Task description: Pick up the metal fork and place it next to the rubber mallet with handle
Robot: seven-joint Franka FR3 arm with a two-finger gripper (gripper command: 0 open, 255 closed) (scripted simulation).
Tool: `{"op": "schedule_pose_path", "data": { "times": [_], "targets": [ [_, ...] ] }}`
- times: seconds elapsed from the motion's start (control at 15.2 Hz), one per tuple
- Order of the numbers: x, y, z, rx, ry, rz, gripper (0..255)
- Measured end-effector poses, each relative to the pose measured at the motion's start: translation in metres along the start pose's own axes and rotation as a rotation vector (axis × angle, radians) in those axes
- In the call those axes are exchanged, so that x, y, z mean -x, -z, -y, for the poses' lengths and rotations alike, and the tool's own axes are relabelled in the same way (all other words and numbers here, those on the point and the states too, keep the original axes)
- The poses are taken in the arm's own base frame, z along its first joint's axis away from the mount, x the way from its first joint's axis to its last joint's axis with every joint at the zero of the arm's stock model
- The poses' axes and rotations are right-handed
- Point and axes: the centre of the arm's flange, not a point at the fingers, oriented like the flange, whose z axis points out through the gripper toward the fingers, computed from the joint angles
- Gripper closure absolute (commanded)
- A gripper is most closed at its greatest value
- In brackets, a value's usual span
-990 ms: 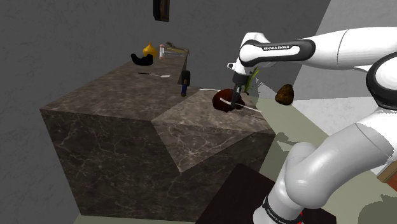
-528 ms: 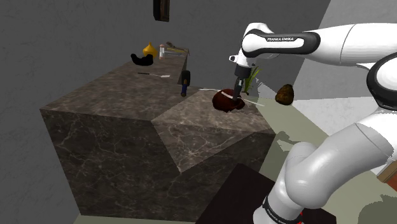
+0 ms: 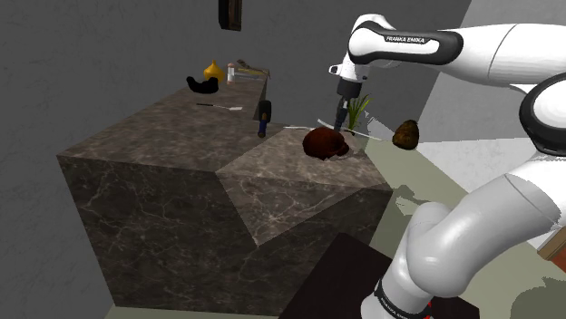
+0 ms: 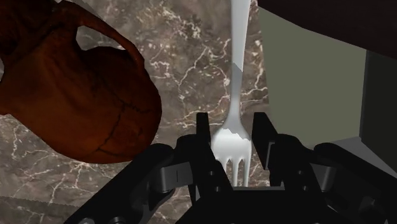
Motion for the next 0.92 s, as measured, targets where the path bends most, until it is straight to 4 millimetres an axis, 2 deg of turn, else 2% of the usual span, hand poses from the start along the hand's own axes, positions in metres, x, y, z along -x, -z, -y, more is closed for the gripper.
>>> {"op": "schedule_pose_path", "data": {
  "times": [0.13, 0.26, 0.92],
  "targets": [
    [-0.005, 0.005, -0.004, 0.000, 0.000, -0.001, 255],
    [-0.023, 0.006, -0.013, -0.001, 0.000, 0.000, 255],
    [-0.134, 0.002, -0.079, 0.000, -0.002, 0.001, 255]
  ]
}}
